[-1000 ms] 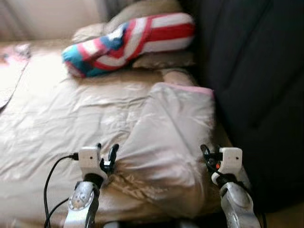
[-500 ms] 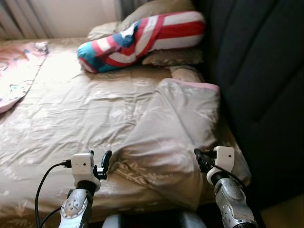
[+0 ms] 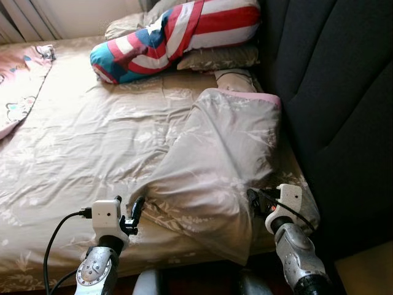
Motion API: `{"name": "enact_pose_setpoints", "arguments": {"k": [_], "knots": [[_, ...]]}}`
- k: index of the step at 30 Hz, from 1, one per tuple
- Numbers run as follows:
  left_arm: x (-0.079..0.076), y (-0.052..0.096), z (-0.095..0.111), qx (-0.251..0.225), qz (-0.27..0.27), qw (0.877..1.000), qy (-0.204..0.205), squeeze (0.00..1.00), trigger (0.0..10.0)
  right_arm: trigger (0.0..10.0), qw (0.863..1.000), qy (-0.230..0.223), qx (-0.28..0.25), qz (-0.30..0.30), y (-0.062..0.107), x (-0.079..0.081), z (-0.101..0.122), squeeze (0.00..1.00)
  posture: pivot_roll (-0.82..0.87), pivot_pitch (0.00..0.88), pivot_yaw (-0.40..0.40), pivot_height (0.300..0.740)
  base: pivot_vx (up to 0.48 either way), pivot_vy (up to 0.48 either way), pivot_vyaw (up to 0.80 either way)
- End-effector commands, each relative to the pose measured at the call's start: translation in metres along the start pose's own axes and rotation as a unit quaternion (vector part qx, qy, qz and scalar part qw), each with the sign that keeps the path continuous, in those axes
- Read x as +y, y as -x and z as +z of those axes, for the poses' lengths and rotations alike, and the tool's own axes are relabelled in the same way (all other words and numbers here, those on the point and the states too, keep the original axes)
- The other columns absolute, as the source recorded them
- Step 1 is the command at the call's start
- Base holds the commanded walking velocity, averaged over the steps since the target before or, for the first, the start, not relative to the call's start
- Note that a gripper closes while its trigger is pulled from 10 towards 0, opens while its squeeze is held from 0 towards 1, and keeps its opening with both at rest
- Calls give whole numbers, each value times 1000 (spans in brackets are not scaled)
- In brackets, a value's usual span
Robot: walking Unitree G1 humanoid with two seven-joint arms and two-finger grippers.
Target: Clean up the room
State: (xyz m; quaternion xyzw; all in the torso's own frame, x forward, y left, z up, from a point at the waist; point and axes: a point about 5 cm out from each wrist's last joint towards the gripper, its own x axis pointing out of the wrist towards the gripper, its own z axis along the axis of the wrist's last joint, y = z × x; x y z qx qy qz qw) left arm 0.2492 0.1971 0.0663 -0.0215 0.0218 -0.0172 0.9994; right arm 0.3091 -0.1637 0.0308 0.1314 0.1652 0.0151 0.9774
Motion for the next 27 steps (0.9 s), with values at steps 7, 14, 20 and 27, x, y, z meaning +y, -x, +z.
{"name": "enact_pose_setpoints", "arguments": {"k": [7, 14, 20, 27], "knots": [[5, 6, 3, 7, -1, 1000, -12, 0, 10000, 10000, 999, -13, 33, 15, -5, 4, -5, 1000, -12, 188, 22, 656, 0, 0, 0], [7, 12, 4, 12, 1, 1000, -15, 0, 10000, 10000, 997, -13, 76, 28, -10, 14, -12, 0, 5, 203, 23, 656, 0, 0, 0], [11, 18, 6, 14, 4, 1000, -20, 0, 10000, 10000, 993, 1, 119, 18, -10, 16, -24, 0, 30, 230, 29, 656, 0, 0, 0], [15, 24, 13, 15, 7, 999, -27, 0, 10000, 10000, 990, 4, 139, 1, -10, 16, -28, 0, 54, 278, 43, 656, 0, 0, 0]]}}
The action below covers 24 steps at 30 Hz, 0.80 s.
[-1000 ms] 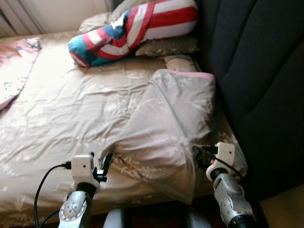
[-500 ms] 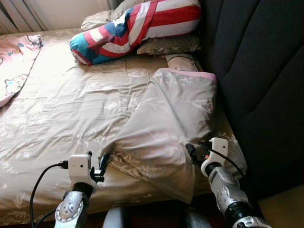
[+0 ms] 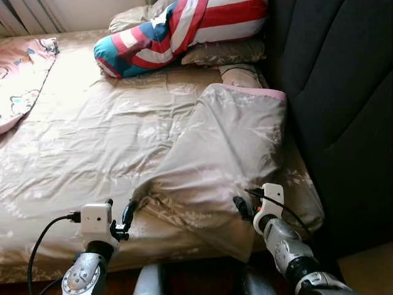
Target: Clean up the room
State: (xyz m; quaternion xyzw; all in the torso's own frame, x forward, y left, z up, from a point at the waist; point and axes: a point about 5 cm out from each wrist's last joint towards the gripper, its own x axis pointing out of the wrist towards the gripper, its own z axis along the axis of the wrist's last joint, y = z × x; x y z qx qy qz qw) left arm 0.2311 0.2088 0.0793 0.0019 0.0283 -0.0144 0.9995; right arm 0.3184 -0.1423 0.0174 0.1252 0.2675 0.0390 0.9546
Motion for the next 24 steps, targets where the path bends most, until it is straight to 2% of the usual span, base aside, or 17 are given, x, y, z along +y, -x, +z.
{"name": "enact_pose_setpoints", "arguments": {"k": [1, 5, 9, 18, 19, 20, 21, 22, 24], "knots": [[5, 5, 1, 8, 3, 1000, -5, 0, 10000, 10000, 999, -2, 34, -10, 1, -1, -15, 0, 56, 281, 45, 656, 0, 0, 0], [6, 10, 5, 9, 1, 1000, -8, 0, 10000, 10000, 999, -11, 35, -14, 1, -1, -15, 0, 72, 313, 52, 656, 0, 0, 0], [8, 16, 14, 7, 4, 1000, -12, 0, 10000, 10000, 998, -47, 43, -14, 1, 0, -19, 0, 114, 353, 65, 656, 0, 0, 0], [16, 29, 25, 11, 14, 1000, -26, 0, 10000, 9961, 996, -78, 45, -25, -1, 3, -18, 0, 152, 377, 80, 656, 0, 0, 0], [16, 30, 26, 11, 14, 1000, -26, 0, 10000, 4314, 996, -82, 43, -21, -1, 4, -17, 0, 153, 374, 80, 656, 0, 0, 0], [16, 30, 27, 12, 15, 1000, -25, 0, 10000, 1020, 996, -83, 41, -19, -2, 5, -15, 0, 152, 373, 80, 656, 0, 0, 0], [15, 30, 27, 12, 15, 1000, -25, 0, 10000, 1020, 996, -84, 40, -18, -2, 5, -14, 0, 152, 373, 80, 656, 0, 0, 0], [15, 31, 28, 14, 14, 999, -25, 0, 10000, 0, 996, -82, 37, -14, -2, 6, -13, 0, 155, 367, 76, 656, 0, 0, 0], [14, 32, 28, 15, 14, 1000, -24, 0, 10000, 0, 996, -81, 37, -13, -2, 6, -13, 0, 157, 360, 75, 656, 0, 0, 0]]}}
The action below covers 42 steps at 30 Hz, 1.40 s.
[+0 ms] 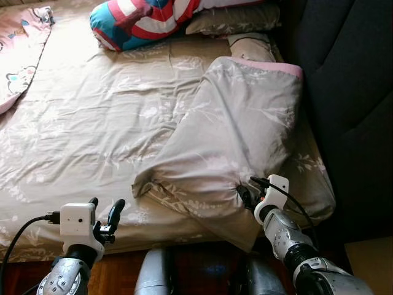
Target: Clean up the room
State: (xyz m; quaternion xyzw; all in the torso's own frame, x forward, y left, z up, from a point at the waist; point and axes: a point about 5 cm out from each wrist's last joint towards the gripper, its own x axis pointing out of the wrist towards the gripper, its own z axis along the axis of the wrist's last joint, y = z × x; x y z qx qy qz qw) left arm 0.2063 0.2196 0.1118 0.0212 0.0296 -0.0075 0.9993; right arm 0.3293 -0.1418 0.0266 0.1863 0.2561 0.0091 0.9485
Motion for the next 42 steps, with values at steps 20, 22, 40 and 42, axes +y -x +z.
{"name": "enact_pose_setpoints", "arguments": {"k": [20, 22, 40, 42], "knots": [[-4, -2, -4, 15, 0, 1000, -2, 0, 10000, 0, 998, 8, 58, -15, 9, -10, -41, 0, 141, 311, 66, 656, 0, 0, 0], [-4, -4, -4, 13, 0, 1000, -1, 0, 10000, 0, 998, 8, 52, -16, 8, -10, -38, 0, 139, 307, 65, 656, 0, 0, 0], [-10, -29, -9, -5, 0, 1000, 12, 0, 10000, 0, 998, 7, 43, -49, 14, -33, -39, 0, 78, 218, 35, 656, 0, 0, 0], [-10, -32, -10, -7, 2, 1000, 13, 0, 10000, 0, 997, 8, 39, -60, 16, -38, -39, 0, 71, 209, 32, 656, 0, 0, 0]]}}
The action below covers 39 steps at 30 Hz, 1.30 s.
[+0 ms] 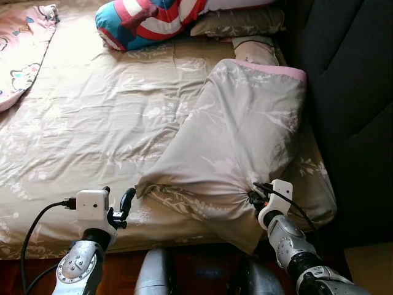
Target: Clean up the room
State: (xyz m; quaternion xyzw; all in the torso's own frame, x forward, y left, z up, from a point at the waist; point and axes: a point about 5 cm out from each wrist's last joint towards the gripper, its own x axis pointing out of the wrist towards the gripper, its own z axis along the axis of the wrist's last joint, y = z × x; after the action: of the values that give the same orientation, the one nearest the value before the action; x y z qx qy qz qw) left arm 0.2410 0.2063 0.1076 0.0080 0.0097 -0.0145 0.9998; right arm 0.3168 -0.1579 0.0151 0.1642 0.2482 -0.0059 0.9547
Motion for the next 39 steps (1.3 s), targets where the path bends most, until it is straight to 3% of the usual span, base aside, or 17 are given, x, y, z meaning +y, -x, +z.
{"name": "enact_pose_setpoints", "arguments": {"k": [1, 6, 10, 11, 12, 15, 18, 20, 21, 23, 28, 30, 31, 33, 34, 39], "knots": [[3, 2, -8, 12, 9, 1000, 0, 0, 10000, 0, 998, -8, 51, -44, 9, -19, -29, 0, 67, 203, 31, 656, 0, 0, 0], [2, -2, -10, 7, 10, 1000, 2, 0, 10000, 0, 996, -11, 30, -81, 10, -34, -18, 0, 57, 188, 26, 656, 0, 0, 0], [2, -7, -10, 1, 12, 1000, 1, 0, 10000, 0, 991, 4, -17, -132, 13, -58, 11, 0, 41, 164, 24, 656, 0, 0, 0], [2, -7, -10, 1, 12, 1000, 1, 0, 10000, 0, 991, 4, -17, -132, 13, -58, 11, 0, 41, 164, 24, 656, 0, 0, 0], [2, -8, -11, 0, 12, 1000, 1, 0, 10000, 0, 986, 10, -40, -160, 16, -71, 24, 0, 36, 151, 26, 656, 0, 0, 0], [3, -9, -13, 0, 11, 1000, 1, 0, 10000, 0, 979, 15, -64, -192, 20, -85, 38, 0, 29, 141, 26, 656, 0, 0, 0], [3, -9, -15, 0, 8, 1000, 1, 0, 10000, 0, 961, 24, -100, -255, 32, -113, 62, 0, 20, 122, 31, 656, 0, 0, 0], [3, -10, -16, 1, 6, 1000, 0, 0, 10000, 0, 942, 35, -133, -305, 45, -135, 81, 0, 18, 113, 37, 656, 0, 0, 0], [3, -10, -16, 1, 6, 1000, 0, 0, 10000, 0, 942, 35, -133, -305, 45, -135, 81, 0, 18, 113, 37, 656, 0, 0, 0], [3, -11, -17, 1, 5, 1000, 0, 0, 10000, 0, 920, 61, -160, -354, 58, -152, 98, 0, 13, 109, 41, 656, 0, 0, 0], [2, -12, -17, 1, -1, 1000, -1, 0, 10000, 0, 897, 89, -174, -396, 70, -166, 110, 0, 8, 109, 45, 656, 0, 0, 0], [2, -12, -19, 3, -2, 1000, -1, 0, 10000, 0, 898, 99, -166, -395, 70, -166, 109, 0, 5, 109, 46, 656, 0, 0, 0], [1, -11, -20, 5, -2, 1000, -1, 0, 10000, 8706, 901, 105, -155, -390, 67, -163, 106, 0, 3, 114, 47, 656, 0, 0, 0], [1, -11, -21, 5, -3, 1000, -1, 0, 10000, 8706, 903, 110, -147, -388, 64, -160, 103, 0, 5, 118, 47, 656, 0, 0, 0], [1, -11, -21, 6, -3, 1000, -1, 0, 10000, 10000, 908, 109, -143, -380, 61, -156, 99, 0, 11, 123, 46, 656, 0, 0, 0], [0, -10, -22, 8, -2, 1000, 0, 0, 10000, 10000, 916, 103, -139, -361, 55, -147, 89, 0, 18, 138, 47, 656, 0, 0, 0]]}}
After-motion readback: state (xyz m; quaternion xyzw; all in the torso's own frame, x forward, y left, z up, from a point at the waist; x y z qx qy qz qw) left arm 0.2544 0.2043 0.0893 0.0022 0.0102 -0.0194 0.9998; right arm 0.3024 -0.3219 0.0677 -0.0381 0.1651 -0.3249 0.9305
